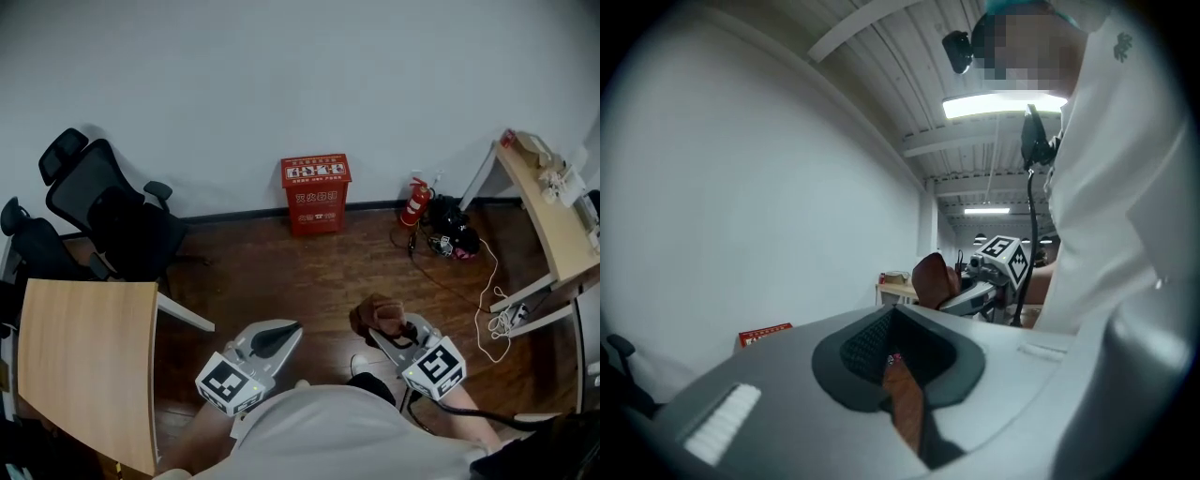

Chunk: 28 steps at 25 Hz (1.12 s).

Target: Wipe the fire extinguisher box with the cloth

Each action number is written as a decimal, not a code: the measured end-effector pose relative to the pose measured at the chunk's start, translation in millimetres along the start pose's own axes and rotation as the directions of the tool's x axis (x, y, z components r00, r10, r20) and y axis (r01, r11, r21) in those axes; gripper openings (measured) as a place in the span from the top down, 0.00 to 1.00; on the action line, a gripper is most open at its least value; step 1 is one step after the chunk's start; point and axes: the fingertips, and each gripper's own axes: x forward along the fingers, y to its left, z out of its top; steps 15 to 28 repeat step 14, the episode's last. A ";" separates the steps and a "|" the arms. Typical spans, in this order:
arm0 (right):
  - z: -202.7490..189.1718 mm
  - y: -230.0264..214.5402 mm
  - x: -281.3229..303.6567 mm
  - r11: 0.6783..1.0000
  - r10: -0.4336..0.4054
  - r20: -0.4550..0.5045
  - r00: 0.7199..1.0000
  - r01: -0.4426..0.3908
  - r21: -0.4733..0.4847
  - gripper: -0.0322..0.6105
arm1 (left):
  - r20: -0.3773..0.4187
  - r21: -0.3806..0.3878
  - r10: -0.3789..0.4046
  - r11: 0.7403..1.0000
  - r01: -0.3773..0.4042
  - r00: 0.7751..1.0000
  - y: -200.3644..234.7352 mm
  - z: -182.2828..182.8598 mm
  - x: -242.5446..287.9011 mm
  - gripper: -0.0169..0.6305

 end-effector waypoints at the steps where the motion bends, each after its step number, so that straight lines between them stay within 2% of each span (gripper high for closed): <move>1: 0.0 8.8 3.1 1.000 0.000 -0.002 1.000 0.000 0.002 0.85 | -0.007 0.004 0.001 1.000 -0.001 1.000 0.5 -4.7 -8.5 0.97; 8: 8.9 48.5 7.9 1.000 -0.004 -0.020 1.000 0.003 -0.019 0.85 | 0.015 -0.019 0.020 1.000 -0.020 1.000 6.5 -19.3 -47.8 0.97; 12: 14.5 48.4 8.1 0.999 -0.030 -0.017 0.999 0.029 -0.037 0.85 | 0.042 -0.025 0.021 1.000 -0.020 0.999 6.5 -19.0 -54.1 0.97; 28: 18.5 48.2 8.9 0.999 -0.037 -0.016 0.999 0.036 -0.037 0.85 | 0.041 -0.015 0.017 1.000 -0.017 0.999 6.1 -18.2 -55.4 0.97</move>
